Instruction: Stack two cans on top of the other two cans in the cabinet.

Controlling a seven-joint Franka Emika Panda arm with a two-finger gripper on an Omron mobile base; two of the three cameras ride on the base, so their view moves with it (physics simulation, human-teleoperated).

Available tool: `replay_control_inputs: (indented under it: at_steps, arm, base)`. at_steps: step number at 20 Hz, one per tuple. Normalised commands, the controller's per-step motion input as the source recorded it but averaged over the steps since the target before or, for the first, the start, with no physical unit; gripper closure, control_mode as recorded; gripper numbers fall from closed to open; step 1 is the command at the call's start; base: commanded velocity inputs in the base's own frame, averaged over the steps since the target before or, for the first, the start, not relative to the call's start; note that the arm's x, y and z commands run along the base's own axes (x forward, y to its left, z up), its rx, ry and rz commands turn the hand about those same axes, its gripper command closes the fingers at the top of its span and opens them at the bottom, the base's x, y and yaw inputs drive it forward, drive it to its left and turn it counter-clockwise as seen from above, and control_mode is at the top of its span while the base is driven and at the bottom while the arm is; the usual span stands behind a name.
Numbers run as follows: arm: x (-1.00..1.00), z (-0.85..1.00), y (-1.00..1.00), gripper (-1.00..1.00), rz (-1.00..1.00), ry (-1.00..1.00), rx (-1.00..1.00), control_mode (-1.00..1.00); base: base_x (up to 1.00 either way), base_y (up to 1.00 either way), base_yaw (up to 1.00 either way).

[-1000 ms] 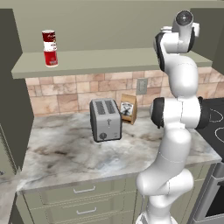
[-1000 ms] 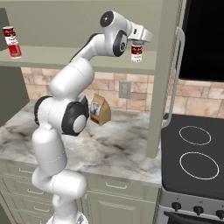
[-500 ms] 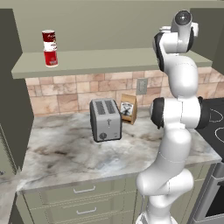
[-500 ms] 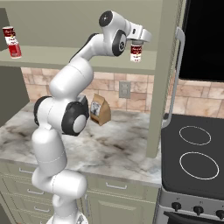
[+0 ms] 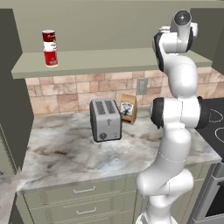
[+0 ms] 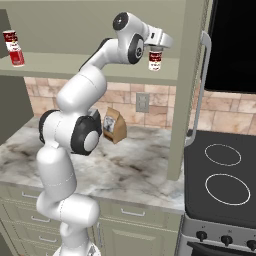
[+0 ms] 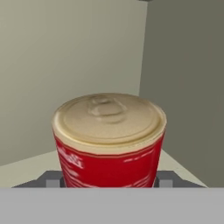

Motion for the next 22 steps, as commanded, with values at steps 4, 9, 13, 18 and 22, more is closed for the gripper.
replay_control_inputs:
  at_steps: [4,9,13,18,22]
  arm:
    - [0.05,-0.10,0.00,-1.00,0.00,0.00,0.00,-1.00]
    - [0.00,-0.06,0.00,-1.00,0.00,0.00,0.00,-1.00]
    - [-0.04,-0.04,0.00,-1.00,0.00,0.00,0.00,-1.00]
    - [-0.16,-0.04,0.00,-1.00,0.00,-0.01,0.00,-1.00]
    - [-0.35,-0.07,0.05,-1.00,0.00,0.00,0.00,-1.00]
  base:
    - [0.00,0.00,0.00]
    - [0.00,0.00,0.00]
    - [0.00,0.00,0.00]
    - [0.00,0.00,0.00]
    - [0.00,0.00,0.00]
